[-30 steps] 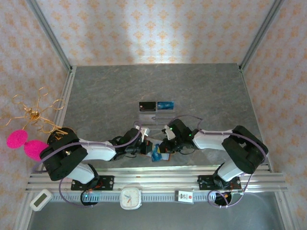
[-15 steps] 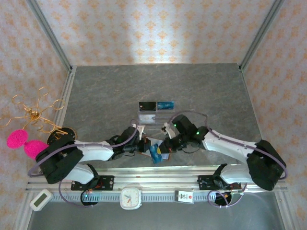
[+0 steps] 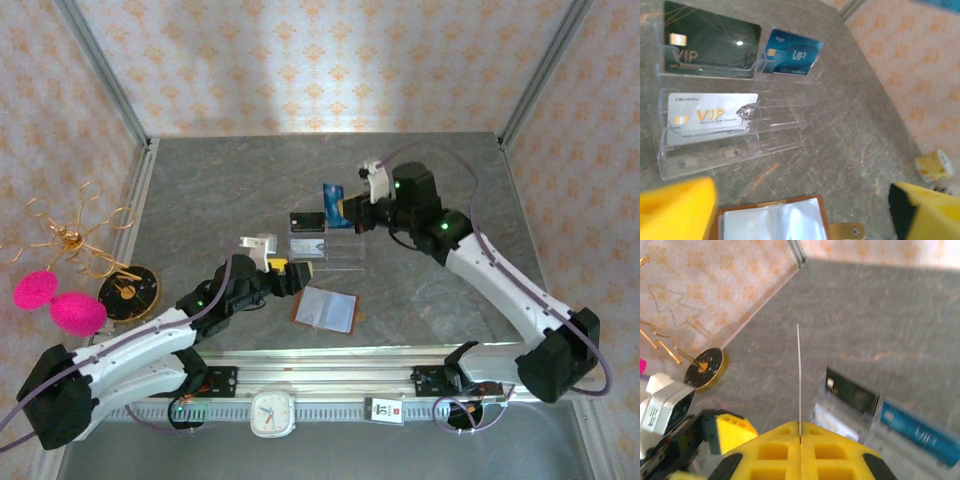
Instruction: Take the credit cards out of the card holder
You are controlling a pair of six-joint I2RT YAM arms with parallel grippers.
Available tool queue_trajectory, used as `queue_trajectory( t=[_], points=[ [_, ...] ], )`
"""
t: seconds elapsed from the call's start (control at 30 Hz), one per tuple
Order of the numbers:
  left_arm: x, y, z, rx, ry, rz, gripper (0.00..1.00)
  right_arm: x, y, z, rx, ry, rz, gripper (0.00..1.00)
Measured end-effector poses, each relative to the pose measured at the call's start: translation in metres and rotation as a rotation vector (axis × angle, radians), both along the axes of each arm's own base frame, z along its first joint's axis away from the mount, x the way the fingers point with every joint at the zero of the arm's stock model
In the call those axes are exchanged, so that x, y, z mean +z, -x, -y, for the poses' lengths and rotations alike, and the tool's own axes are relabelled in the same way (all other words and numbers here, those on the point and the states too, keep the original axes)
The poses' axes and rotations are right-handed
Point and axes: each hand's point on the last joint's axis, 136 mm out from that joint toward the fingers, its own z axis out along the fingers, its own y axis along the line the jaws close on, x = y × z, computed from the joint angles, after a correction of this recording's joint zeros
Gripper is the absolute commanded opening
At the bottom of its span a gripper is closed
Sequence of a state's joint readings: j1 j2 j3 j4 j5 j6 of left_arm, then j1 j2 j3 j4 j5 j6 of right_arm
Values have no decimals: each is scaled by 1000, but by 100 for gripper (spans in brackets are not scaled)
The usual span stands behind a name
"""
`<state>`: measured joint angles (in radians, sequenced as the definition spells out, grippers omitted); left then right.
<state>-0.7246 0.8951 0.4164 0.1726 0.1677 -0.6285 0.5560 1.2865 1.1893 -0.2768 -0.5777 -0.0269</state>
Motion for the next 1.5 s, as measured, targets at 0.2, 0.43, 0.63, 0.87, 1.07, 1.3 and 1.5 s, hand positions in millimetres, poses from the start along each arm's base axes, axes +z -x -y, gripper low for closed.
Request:
queue_trajectory(
  t=[0.2, 0.43, 0.63, 0.87, 1.07, 1.3, 1.5],
  points=[
    [12, 1, -15, 50, -29, 40, 99, 0, -22, -17, 177, 189, 182, 0],
    [26, -5, -28, 95, -85, 112, 99, -29, -49, -17, 351, 422, 230, 0],
    [34, -14, -41, 160, -158, 179, 99, -51, -63, -14, 502, 568, 248, 0],
    [41, -24, -54, 228, -230, 248, 99, -79, -49, -5, 649, 666, 233, 0],
    [49, -29, -61, 268, -266, 300, 99, -89, -51, 4, 671, 739, 239, 0],
    [42, -37, -63, 276, -314, 299, 99, -99, -56, 10, 674, 794, 237, 0],
    [40, -40, -64, 275, -338, 299, 99, -114, -59, 14, 685, 831, 214, 0]
  ],
)
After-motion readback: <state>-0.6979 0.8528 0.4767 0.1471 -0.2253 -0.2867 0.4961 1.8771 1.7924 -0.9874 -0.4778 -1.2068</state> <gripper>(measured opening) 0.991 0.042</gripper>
